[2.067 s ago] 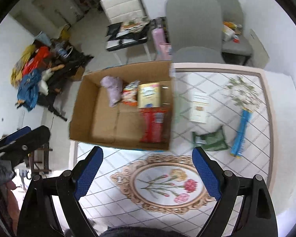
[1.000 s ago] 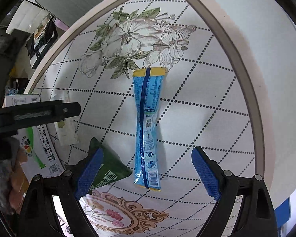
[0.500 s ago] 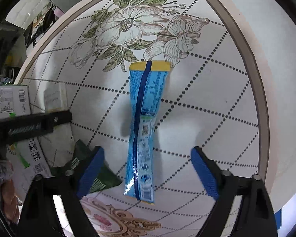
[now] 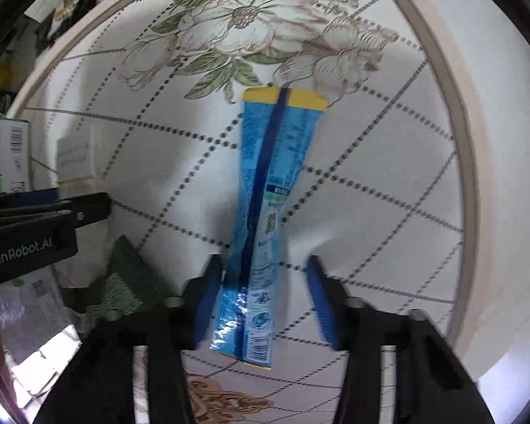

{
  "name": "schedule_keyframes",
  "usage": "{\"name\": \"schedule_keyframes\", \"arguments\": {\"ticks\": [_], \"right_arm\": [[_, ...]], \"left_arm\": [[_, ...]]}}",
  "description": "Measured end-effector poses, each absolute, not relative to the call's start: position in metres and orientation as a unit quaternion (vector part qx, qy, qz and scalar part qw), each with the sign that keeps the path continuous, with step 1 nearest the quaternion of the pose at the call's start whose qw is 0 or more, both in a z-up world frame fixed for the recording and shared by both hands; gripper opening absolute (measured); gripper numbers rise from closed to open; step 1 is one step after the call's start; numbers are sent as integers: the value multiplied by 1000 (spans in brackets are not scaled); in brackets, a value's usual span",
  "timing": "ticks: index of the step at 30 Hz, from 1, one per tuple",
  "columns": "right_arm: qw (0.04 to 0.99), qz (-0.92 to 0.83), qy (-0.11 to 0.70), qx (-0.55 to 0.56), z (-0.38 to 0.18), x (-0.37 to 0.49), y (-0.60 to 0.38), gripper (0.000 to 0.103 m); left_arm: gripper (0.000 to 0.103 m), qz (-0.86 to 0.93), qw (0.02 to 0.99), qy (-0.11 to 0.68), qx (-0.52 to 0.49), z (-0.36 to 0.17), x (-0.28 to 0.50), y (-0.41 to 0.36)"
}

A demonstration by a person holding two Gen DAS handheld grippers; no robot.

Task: Organize soft objects
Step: 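Grasp the white booklet with left tool while right tool grasps the blue stick pack, then carry booklet and blue pack into the box and release both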

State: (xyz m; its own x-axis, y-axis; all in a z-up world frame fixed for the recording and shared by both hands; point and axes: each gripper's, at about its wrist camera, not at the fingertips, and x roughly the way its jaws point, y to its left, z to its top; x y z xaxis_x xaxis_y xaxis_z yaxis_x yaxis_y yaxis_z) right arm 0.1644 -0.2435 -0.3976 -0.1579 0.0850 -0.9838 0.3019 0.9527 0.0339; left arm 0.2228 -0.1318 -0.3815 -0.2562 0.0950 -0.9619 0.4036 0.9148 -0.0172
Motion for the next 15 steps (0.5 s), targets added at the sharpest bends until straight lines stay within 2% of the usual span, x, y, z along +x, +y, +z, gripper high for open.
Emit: {"name": "schedule_keyframes", "arguments": {"ticks": [4,15], "right_arm": [[637,-80,753,145,-394,160,-244,15],[676,-45,712,187,-331,141,-236,14]], "left_arm": [[54,-128,599,775,155,-375,220,-130],[54,-163,653,734,96,-295,209,-116]]}}
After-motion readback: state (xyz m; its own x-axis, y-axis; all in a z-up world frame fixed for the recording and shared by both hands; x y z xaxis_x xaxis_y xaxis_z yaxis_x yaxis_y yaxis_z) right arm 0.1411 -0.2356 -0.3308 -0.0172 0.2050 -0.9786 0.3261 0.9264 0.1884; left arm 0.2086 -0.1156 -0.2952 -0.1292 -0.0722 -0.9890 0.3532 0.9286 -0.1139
